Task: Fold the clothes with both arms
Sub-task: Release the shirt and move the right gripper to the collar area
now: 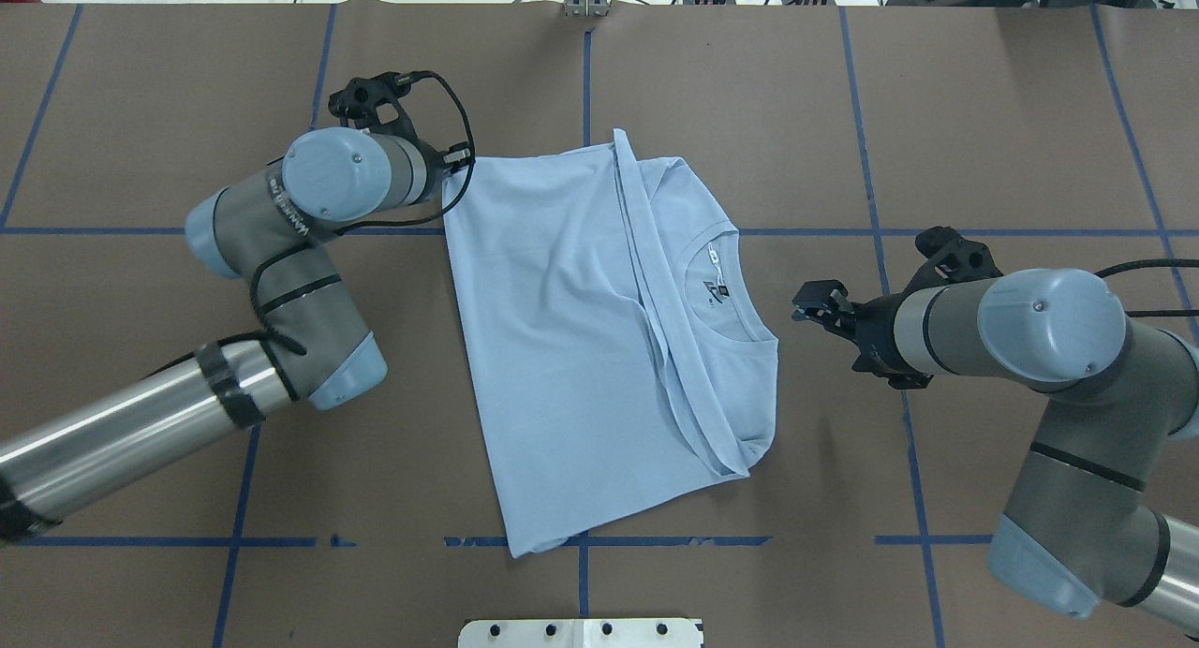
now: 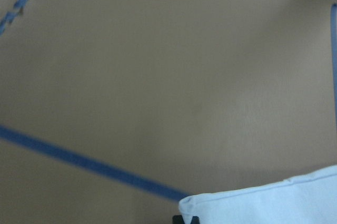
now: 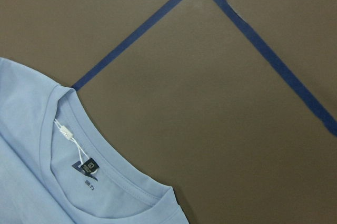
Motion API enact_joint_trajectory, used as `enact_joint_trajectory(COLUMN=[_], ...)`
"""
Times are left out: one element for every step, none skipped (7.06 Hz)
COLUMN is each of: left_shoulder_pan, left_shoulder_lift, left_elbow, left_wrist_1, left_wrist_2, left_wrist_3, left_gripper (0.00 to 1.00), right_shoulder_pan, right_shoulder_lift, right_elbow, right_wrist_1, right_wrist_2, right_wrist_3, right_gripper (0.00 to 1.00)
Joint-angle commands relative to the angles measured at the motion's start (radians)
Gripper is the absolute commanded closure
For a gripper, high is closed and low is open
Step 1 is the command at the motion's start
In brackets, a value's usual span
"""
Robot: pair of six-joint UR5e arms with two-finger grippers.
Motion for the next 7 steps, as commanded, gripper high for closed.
enact_joint_trajectory(left_shoulder_pan=[-0.051,-0.051,-0.048,-0.044,-0.029,-0.021,-0.016], left_shoulder_lift=[-0.144,-0.158,-0.181,-0.096,0.025,0.04,0.042], left_elbow=[0.306,0.324,0.309,0.149,-0.011,-0.038,-0.037], left_wrist_1=[-0.211,-0.248,-0.249,-0.243,-0.243,-0.24,-0.241], left_wrist_2=[-0.003,-0.005,-0.022,-0.026,-0.028,-0.028,-0.028], left_wrist_3=[0.01,0.007,0.002,0.004,0.004,0.004,0.004], left_gripper=[1.0,1.0,0.58,0.58,0.58,0.58,0.58], right_shoulder_pan=[-0.011,-0.043,-0.078,-0.091,-0.103,-0.126,-0.148], right_shoulder_lift=[0.083,0.109,0.143,0.179,0.218,0.252,0.263], right_elbow=[-0.01,-0.027,-0.035,-0.056,-0.102,-0.145,-0.163], right_wrist_1=[0.001,0.003,0.003,-0.002,-0.002,-0.003,-0.005], right_wrist_2=[-0.006,-0.061,-0.122,-0.131,-0.129,-0.131,-0.129], right_wrist_3=[0.006,0.004,0.006,0.007,-0.003,-0.005,-0.008], right_gripper=[0.0,0.0,0.0,0.0,0.0,0.0,0.04])
